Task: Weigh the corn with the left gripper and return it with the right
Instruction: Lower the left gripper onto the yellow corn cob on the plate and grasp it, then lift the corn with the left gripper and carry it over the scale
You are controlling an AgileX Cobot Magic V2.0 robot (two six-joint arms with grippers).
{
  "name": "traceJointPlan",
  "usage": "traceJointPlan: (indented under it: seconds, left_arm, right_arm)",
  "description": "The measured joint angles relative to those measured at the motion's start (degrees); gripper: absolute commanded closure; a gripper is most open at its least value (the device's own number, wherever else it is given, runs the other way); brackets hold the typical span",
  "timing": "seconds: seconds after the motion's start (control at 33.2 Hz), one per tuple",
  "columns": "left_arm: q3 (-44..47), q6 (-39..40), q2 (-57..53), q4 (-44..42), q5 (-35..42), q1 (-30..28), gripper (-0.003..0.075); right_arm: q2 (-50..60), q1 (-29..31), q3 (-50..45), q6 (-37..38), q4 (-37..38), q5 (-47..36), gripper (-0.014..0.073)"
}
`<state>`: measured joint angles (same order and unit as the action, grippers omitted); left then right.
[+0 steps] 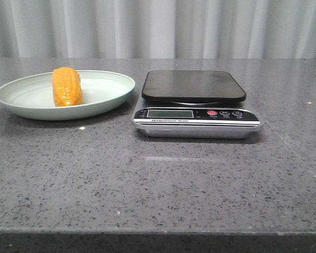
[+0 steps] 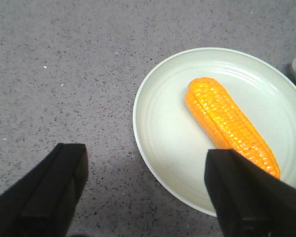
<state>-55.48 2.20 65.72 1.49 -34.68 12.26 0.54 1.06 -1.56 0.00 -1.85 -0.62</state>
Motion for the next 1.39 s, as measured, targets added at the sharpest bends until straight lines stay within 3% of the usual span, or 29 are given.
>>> traceJointPlan:
  seconds: [0.36, 0.84, 0.96, 1.27, 1.39]
  left_arm:
    - [-12.0, 1.2, 18.6, 12.6, -5.3, 0.9, 0.0079]
    - [-20.8, 10.5, 31.8, 12.2, -9.3, 6.2, 0.0096]
    - [-22.1, 11.6, 33.9, 11.2, -11.1, 6.2, 0.0171]
    - [-23.1, 12.2, 34.7, 6.4, -13.3, 6.2, 0.0484]
    - [-23.9, 12.2, 34.8, 4.7, -15.0, 6.2, 0.0551]
  right_arm:
    - [0.0, 0.0, 0.0, 0.0, 0.0, 0.0, 0.0403]
    - [0.0, 0.0, 0.0, 0.0, 0.0, 0.0, 0.0403]
    - [0.0, 0.0, 0.0, 0.0, 0.0, 0.0, 0.0403]
    - [0.0, 0.0, 0.0, 0.0, 0.0, 0.0, 0.0403]
    - [0.0, 0.0, 0.0, 0.0, 0.0, 0.0, 0.0403]
